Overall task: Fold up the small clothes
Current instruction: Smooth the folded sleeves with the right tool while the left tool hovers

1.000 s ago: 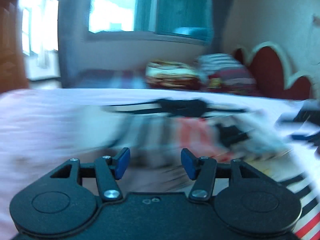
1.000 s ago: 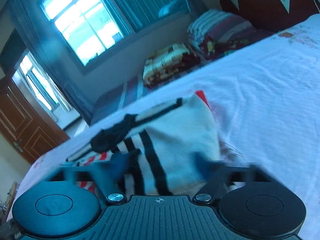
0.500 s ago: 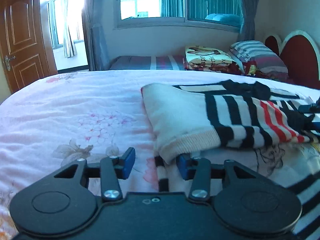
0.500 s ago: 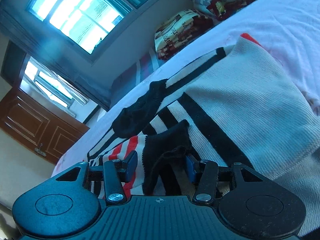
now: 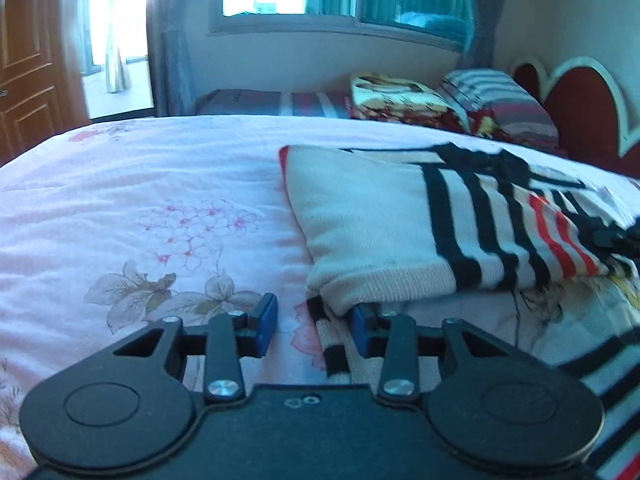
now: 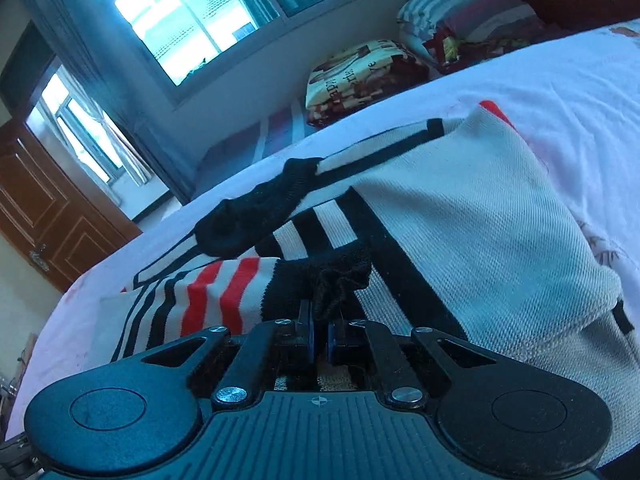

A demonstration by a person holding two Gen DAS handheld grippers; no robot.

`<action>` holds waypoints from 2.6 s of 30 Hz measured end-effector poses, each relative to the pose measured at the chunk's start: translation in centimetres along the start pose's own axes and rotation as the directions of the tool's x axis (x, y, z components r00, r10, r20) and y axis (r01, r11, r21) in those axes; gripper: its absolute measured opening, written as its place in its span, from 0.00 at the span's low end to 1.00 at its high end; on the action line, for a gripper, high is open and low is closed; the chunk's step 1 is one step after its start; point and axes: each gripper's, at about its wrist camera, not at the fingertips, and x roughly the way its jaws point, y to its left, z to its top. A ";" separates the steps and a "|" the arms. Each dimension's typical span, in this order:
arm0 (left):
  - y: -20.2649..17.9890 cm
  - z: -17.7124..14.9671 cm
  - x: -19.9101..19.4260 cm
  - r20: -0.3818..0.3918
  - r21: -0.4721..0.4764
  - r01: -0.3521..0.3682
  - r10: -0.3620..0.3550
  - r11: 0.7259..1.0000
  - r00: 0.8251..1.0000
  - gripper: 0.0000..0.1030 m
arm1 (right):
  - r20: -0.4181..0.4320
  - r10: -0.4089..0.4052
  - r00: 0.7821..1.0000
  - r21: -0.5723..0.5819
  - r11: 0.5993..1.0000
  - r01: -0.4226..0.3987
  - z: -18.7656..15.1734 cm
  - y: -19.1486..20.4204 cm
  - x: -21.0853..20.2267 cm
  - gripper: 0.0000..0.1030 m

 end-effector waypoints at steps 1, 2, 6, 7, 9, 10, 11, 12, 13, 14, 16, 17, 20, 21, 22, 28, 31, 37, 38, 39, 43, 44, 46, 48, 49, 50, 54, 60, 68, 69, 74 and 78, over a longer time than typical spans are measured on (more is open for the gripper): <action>0.3 -0.1 -0.6 0.001 0.006 0.023 -0.023 1.000 1.000 0.36 | 0.005 -0.005 1.000 0.007 1.000 0.004 0.1 -0.1 -0.2 0.05; 0.7 -0.2 -1.5 0.010 0.003 0.047 -0.047 0.999 0.999 0.36 | 0.014 -0.022 1.000 0.010 1.000 0.022 0.3 -0.2 -0.5 0.16; 1.1 0.9 -4.6 0.113 0.008 0.092 -0.092 0.996 0.989 0.36 | 0.131 -0.038 0.991 -0.007 0.999 0.039 0.8 0.2 -3.7 0.37; 0.8 1.5 -4.3 0.109 0.011 0.115 -0.116 0.993 0.987 0.36 | 0.135 -0.037 0.990 -0.020 0.999 0.040 0.9 0.6 -3.8 0.37; -0.1 2.3 -2.7 0.093 0.010 0.163 -0.163 0.987 0.982 0.36 | 0.117 -0.029 0.993 -0.066 0.997 0.037 0.9 1.5 -3.2 0.37; -0.7 2.5 -1.8 0.081 0.021 0.176 -0.177 0.984 0.981 0.36 | 0.103 -0.026 0.994 -0.087 0.996 0.035 0.7 1.9 -2.7 0.37; -1.3 2.5 -0.8 0.063 0.033 0.182 -0.184 0.983 0.981 0.36 | 0.086 -0.020 0.996 -0.114 0.993 0.029 0.5 2.3 -2.0 0.37; -1.9 2.5 0.0 0.049 0.038 0.181 -0.182 0.983 0.982 0.36 | 0.069 -0.013 0.998 -0.139 0.990 0.022 0.2 2.7 -1.5 0.31; -2.2 2.3 0.9 0.032 0.038 0.183 -0.185 0.982 0.982 0.36 | 0.048 -0.018 0.999 -0.167 0.986 0.026 -0.1 2.9 -0.8 0.19; -2.5 2.1 1.7 0.010 0.040 0.174 -0.175 0.984 0.985 0.36 | 0.021 -0.046 0.999 -0.187 0.981 0.049 -0.5 2.9 0.2 0.17; -2.6 1.4 2.0 0.020 0.068 0.162 -0.163 0.985 0.986 0.36 | 0.024 -0.065 0.998 -0.195 0.978 0.069 -0.7 2.6 0.9 0.12; -2.6 1.6 2.1 0.015 0.075 0.161 -0.163 0.984 0.987 0.36 | 0.017 -0.065 0.998 -0.182 0.981 0.067 -0.5 2.5 0.9 0.12; -2.3 3.0 1.7 0.036 0.043 0.171 -0.172 0.984 0.984 0.39 | 0.062 -0.013 0.998 -0.207 0.978 0.025 0.2 3.8 0.4 0.12; -2.3 3.7 1.9 0.048 0.042 0.168 -0.170 0.985 0.984 0.39 | 0.061 0.004 0.998 -0.232 0.973 0.011 0.4 4.7 0.8 0.12; -2.5 4.4 2.4 0.055 0.047 0.158 -0.161 0.986 0.985 0.40 | 0.050 0.021 0.999 -0.247 0.969 -0.008 0.5 5.5 1.4 0.12; -1.7 8.5 8.0 0.034 0.028 0.131 -0.132 0.991 0.991 0.40 | -0.037 0.104 0.994 -0.314 0.943 -0.111 0.2 10.8 7.7 0.12; 0.2 9.1 10.8 0.008 -0.002 0.099 -0.099 0.995 0.995 0.43 | -0.078 0.079 0.994 -0.320 0.942 -0.099 0.1 12.1 11.4 0.12; 1.2 9.3 9.2 0.032 -0.043 0.080 -0.079 0.996 0.996 0.40 | -0.061 0.077 0.995 -0.312 0.945 -0.092 0.8 12.6 12.5 0.12; 0.7 9.2 8.0 0.053 -0.047 0.090 -0.087 0.995 0.995 0.41 | -0.036 0.103 0.994 -0.314 0.943 -0.109 0.7 12.6 11.4 0.12; 0.2 9.1 7.1 0.070 -0.047 0.116 -0.113 0.992 0.991 0.42 | -0.024 0.118 0.993 -0.317 0.941 -0.120 0.6 12.7 10.8 0.12; -3.7 7.5 6.0 0.041 -0.009 0.192 -0.191 0.981 0.981 0.43 | -0.070 0.124 0.990 -0.347 0.927 -0.141 -0.9 13.5 9.8 0.12; -4.7 6.9 6.1 0.033 0.015 0.185 -0.185 0.983 0.982 0.43 | -0.078 0.117 0.990 -0.356 0.924 -0.137 -1.4 13.5 9.6 0.12; -6.3 5.8 6.5 0.020 0.066 0.151 -0.153 0.986 0.988 0.43 | -0.091 0.095 0.991 -0.367 0.922 -0.122 -2.0 13.1 9.7 0.12; -6.6 5.2 6.6 0.027 0.096 0.122 -0.126 0.988 0.992 0.47 | -0.078 0.074 0.994 -0.375 0.922 -0.098 -2.3 12.1 9.3 0.12; -6.2 5.1 6.5 0.029 0.087 0.122 -0.125 0.989 0.992 0.47 | -0.063 0.054 0.997 -0.376 0.924 -0.074 -2.2 11.5 8.9 0.12; -5.9 4.9 6.4 0.028 0.087 0.119 -0.121 0.989 0.992 0.47 | -0.036 0.015 0.999 -0.383 0.923 -0.028 -2.1 10.8 8.4 0.12; -4.4 4.0 5.7 0.036 0.132 0.085 -0.090 0.988 0.995 0.47 | 0.017 -0.107 0.994 -0.354 0.929 0.106 -1.1 6.3 6.0 0.08; -5.0 4.5 5.4 0.024 0.134 0.043 -0.047 0.990 0.999 0.44 | 0.011 -0.076 0.997 -0.253 0.964 0.077 0.5 2.8 4.2 0.00; -8.6 3.9 3.9 0.025 0.096 0.099 -0.101 0.990 0.995 0.45 | -0.008 -0.057 0.998 -0.284 0.957 0.052 0.4 2.4 2.6 0.00; -9.1 3.6 4.1 0.013 0.103 0.090 -0.092 0.991 0.996 0.46 | -0.018 -0.062 0.998 -0.287 0.956 0.054 0.2 2.0 2.8 0.00; -9.1 2.9 4.6 0.020 0.083 0.063 -0.065 0.995 0.998 0.52 | -0.011 -0.021 1.000 -0.290 0.957 0.016 -0.3 0.5 2.2 0.00; -9.5 2.6 4.6 0.033 0.090 0.029 -0.032 0.996 0.999 0.55 | -0.019 0.013 1.000 -0.305 0.952 -0.019 -0.2 -0.1 2.3 0.00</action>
